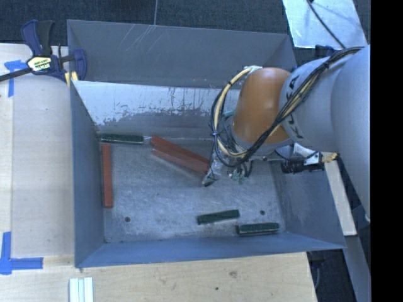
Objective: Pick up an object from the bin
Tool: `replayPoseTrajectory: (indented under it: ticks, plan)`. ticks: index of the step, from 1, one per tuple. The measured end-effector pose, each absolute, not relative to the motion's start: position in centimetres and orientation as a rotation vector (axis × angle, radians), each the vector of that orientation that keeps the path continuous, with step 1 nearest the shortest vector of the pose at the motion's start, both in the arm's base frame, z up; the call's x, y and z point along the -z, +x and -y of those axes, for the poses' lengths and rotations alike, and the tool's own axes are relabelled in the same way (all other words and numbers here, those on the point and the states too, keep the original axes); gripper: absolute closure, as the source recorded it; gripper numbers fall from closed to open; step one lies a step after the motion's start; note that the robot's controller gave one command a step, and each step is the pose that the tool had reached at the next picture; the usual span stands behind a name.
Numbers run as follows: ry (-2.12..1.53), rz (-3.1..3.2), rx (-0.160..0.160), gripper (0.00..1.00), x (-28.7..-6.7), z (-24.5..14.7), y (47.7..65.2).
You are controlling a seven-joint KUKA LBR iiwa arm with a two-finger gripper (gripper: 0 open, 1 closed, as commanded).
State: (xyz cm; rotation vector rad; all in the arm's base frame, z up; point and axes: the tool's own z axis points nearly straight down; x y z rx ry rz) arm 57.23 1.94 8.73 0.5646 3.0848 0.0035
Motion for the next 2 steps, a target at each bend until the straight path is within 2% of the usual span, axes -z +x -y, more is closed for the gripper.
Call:
replayPoseTrajectory:
  ticks: [1, 2]
  plan:
    - [0.529, -3.084, -0.005, 1.00, -25.5, -3.6, 57.3]
    - [-0.279, -3.131, 0.000, 1.00, -17.2, -4.3, 59.5]
